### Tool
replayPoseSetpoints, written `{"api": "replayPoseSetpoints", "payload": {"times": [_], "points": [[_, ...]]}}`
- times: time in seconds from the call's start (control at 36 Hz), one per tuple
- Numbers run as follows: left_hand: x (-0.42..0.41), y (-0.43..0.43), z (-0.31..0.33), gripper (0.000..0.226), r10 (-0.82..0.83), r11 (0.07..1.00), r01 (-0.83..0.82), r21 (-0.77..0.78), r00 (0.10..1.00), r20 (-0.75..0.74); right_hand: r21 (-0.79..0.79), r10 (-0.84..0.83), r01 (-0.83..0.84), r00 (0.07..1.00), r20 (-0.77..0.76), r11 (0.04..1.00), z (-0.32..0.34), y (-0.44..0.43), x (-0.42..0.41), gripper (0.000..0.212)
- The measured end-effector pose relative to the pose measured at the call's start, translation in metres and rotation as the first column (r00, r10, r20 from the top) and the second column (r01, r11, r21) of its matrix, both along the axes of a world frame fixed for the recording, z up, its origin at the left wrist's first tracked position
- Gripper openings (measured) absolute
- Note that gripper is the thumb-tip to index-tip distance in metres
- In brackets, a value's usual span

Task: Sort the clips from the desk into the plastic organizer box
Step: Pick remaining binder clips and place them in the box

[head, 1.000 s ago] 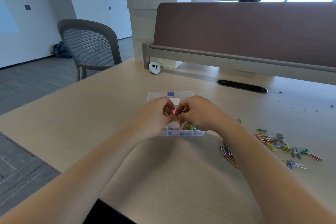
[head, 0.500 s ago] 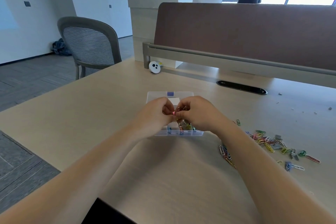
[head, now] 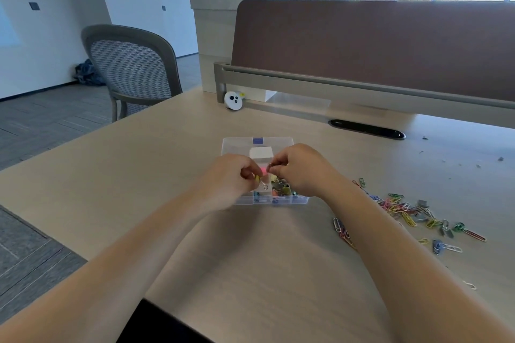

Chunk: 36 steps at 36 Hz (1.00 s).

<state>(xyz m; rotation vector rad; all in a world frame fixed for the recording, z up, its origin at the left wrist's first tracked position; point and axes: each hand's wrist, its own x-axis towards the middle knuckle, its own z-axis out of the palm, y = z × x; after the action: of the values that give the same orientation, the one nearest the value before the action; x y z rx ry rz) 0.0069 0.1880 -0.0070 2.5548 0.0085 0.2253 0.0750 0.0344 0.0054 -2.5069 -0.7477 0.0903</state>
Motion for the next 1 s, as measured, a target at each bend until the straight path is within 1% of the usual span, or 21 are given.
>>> {"api": "replayPoseSetpoints", "payload": {"times": [0.08, 0.19, 0.25, 0.33, 0.39, 0.5, 0.56, 0.61, 0.78, 0.86, 0.94, 1.0], "points": [[-0.0009, 0.0020, -0.0001, 0.021, -0.012, 0.999, 0.013, 0.045, 1.000, -0.022, -0.022, 0.001, -0.001, 1.000, 0.007, 1.000, 0.0006, 0.0002, -0.0011, 0.022], [-0.0020, 0.0030, -0.0011, 0.019, -0.032, 0.995, 0.033, 0.094, 0.999, -0.013, -0.031, -0.015, 0.015, 1.000, 0.023, 0.999, 0.0021, -0.0006, -0.0031, 0.024], [-0.0022, 0.0026, -0.0014, 0.018, -0.047, 0.990, 0.047, 0.129, 0.999, -0.006, -0.029, -0.028, 0.029, 0.999, 0.035, 0.999, 0.0026, -0.0009, -0.0039, 0.021], [-0.0018, 0.0024, -0.0038, 0.018, -0.075, 0.983, 0.075, 0.165, 0.997, -0.002, 0.004, -0.050, 0.050, 0.998, 0.032, 0.999, 0.0020, -0.0017, -0.0028, 0.009], [-0.0011, 0.0028, -0.0062, 0.017, -0.088, 0.982, 0.087, 0.168, 0.996, -0.004, 0.025, -0.053, 0.052, 0.998, 0.020, 0.998, 0.0012, -0.0018, -0.0020, 0.005], [-0.0004, 0.0035, -0.0084, 0.018, -0.103, 0.979, 0.102, 0.177, 0.995, -0.004, 0.033, -0.026, 0.026, 1.000, -0.017, 0.999, 0.0006, -0.0009, -0.0030, 0.005], [0.0000, 0.0036, -0.0088, 0.019, -0.110, 0.977, 0.109, 0.186, 0.994, -0.004, 0.024, -0.011, 0.012, 1.000, -0.020, 1.000, 0.0003, -0.0006, -0.0039, 0.009], [0.0006, 0.0037, -0.0091, 0.020, -0.109, 0.976, 0.108, 0.188, 0.994, -0.004, 0.015, -0.018, 0.018, 1.000, -0.004, 1.000, -0.0008, -0.0005, -0.0037, 0.012], [0.0012, 0.0047, -0.0082, 0.021, -0.109, 0.974, 0.108, 0.201, 0.994, -0.006, -0.026, -0.030, 0.031, 0.998, 0.050, 0.999, -0.0023, -0.0003, -0.0013, 0.003], [0.0004, 0.0049, -0.0067, 0.021, -0.108, 0.969, 0.109, 0.221, 0.994, -0.017, -0.026, -0.029, 0.030, 0.998, 0.053, 0.999, -0.0015, -0.0005, -0.0015, 0.006], [0.0004, 0.0061, -0.0052, 0.015, -0.108, 0.974, 0.106, 0.199, 0.994, -0.003, -0.027, -0.027, 0.028, 0.999, 0.036, 0.999, -0.0023, -0.0001, -0.0004, 0.004], [0.0004, 0.0066, -0.0035, 0.009, -0.070, 0.988, 0.064, 0.139, 0.997, 0.037, -0.026, -0.016, 0.017, 0.999, 0.032, 1.000, -0.0028, -0.0006, -0.0001, 0.007]]}}
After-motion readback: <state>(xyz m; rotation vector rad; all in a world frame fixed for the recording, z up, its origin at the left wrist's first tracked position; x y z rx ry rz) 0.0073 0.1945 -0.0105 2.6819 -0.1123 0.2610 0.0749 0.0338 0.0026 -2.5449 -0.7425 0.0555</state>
